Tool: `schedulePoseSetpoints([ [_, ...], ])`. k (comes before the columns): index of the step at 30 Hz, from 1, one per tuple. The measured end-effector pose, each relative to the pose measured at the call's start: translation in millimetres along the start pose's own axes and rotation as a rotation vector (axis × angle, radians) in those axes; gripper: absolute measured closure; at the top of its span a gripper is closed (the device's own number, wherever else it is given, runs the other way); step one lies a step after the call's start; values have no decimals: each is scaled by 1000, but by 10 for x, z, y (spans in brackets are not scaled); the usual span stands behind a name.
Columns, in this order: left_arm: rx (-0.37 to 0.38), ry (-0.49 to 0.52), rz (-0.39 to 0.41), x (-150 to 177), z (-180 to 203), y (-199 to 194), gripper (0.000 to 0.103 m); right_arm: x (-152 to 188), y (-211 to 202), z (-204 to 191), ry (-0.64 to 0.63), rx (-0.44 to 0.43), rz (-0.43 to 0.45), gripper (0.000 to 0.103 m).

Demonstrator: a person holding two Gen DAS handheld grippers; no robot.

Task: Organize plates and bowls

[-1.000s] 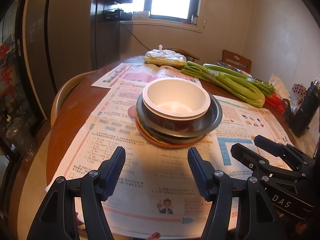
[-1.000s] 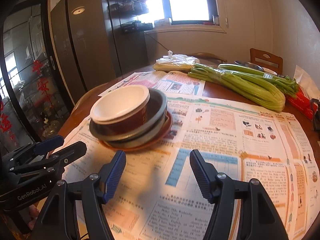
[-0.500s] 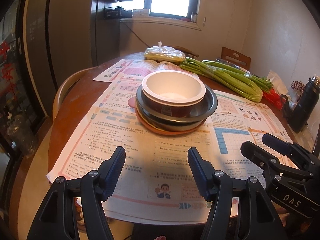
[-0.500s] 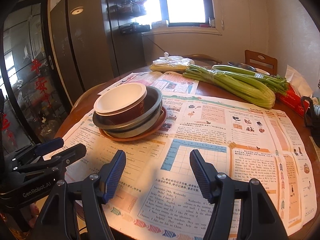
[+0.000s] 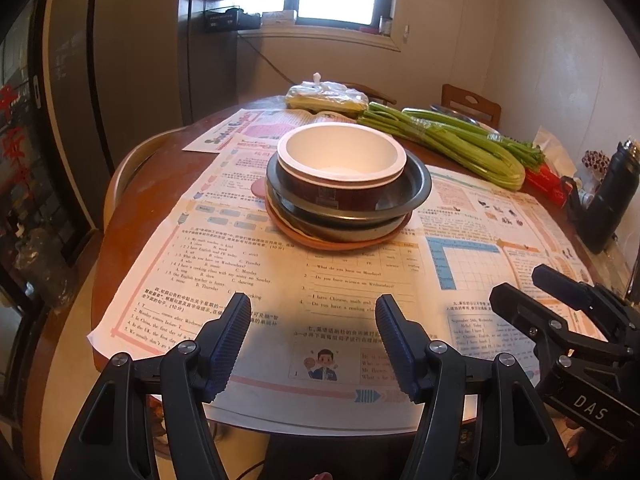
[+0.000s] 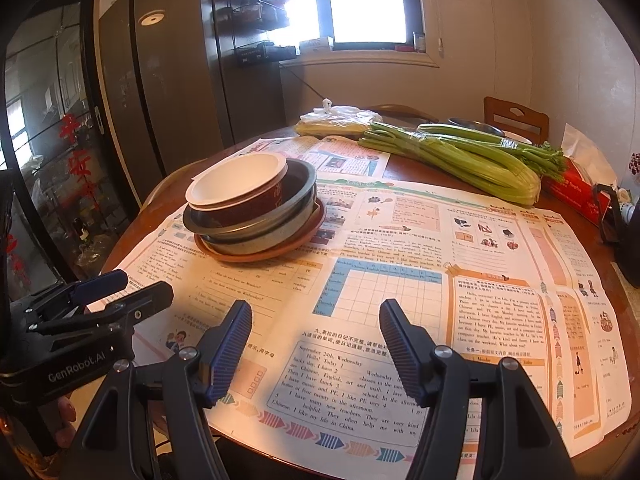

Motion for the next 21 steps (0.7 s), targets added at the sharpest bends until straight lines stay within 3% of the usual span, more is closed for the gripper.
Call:
schedulePoseSetpoints([
  [21,7,4,-25,70,8,94,37,37,73,-17,-5,6,-19,37],
])
Point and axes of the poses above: each gripper's, at about its wrist camera, not at the fingertips, and y roughly the way its jaws point, z to its right, x to its underside, the point moved 6 cm from there along y, roughly the way its jaws point
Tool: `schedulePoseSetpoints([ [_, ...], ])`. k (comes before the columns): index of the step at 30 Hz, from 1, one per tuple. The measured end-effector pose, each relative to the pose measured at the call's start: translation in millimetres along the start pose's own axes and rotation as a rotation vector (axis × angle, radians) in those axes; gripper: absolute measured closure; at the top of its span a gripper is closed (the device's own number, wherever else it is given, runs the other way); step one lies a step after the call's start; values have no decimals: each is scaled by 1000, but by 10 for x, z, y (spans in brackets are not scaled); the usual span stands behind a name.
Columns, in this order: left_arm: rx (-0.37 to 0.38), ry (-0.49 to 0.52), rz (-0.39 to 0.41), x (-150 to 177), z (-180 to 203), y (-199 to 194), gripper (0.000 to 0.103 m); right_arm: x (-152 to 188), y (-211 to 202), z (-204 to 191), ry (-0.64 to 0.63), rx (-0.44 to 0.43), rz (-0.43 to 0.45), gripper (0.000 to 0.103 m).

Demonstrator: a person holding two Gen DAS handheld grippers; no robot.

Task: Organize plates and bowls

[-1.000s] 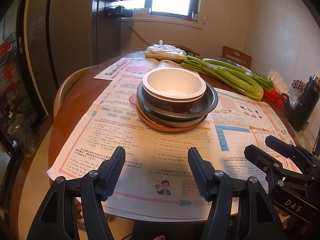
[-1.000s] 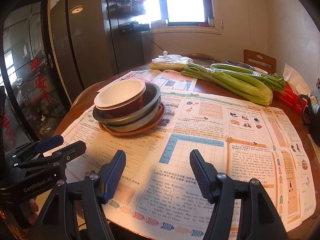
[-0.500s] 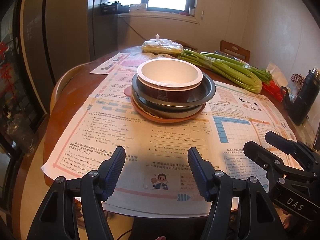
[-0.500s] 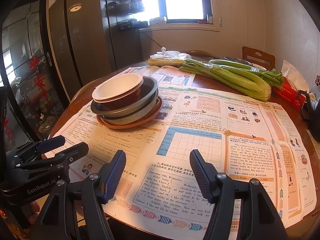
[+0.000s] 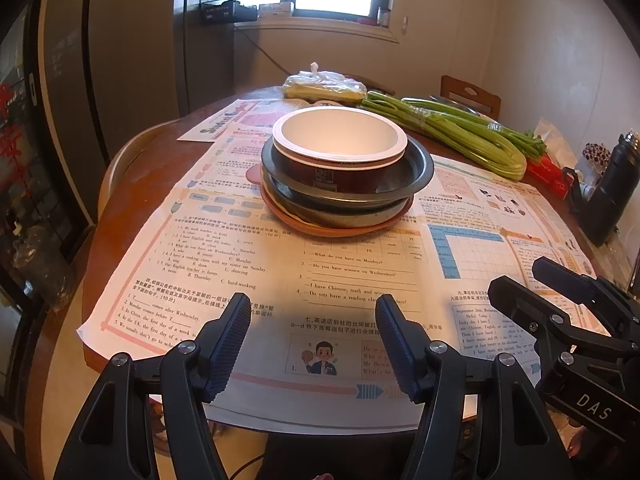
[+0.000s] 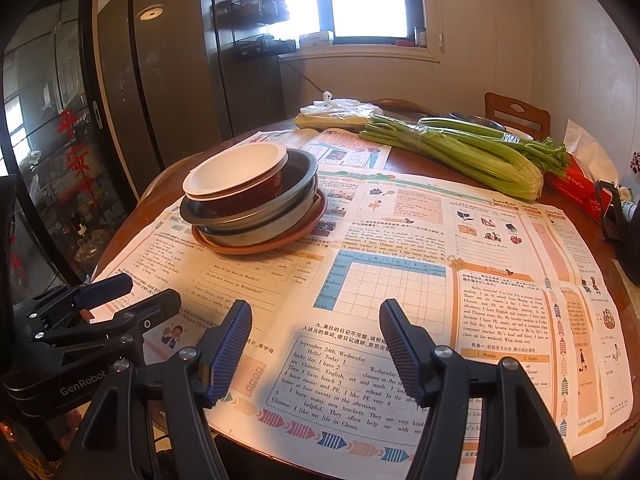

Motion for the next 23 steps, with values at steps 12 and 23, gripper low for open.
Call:
schedulePoseSetpoints([
  [12,-7,-15,5,-3,-90,13,37,13,51,10,-6,14,-14,37],
  [23,-104,-82,2,-441,-737,206,37,-94,194,250,18,-21,-75,37],
])
Point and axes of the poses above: each gripper's, at about its wrist camera, not at the fingertips, and y roughly the way its jaws point, z to its right, x to its underside, the point moved 6 cm from there along y, roughly the way its jaws point
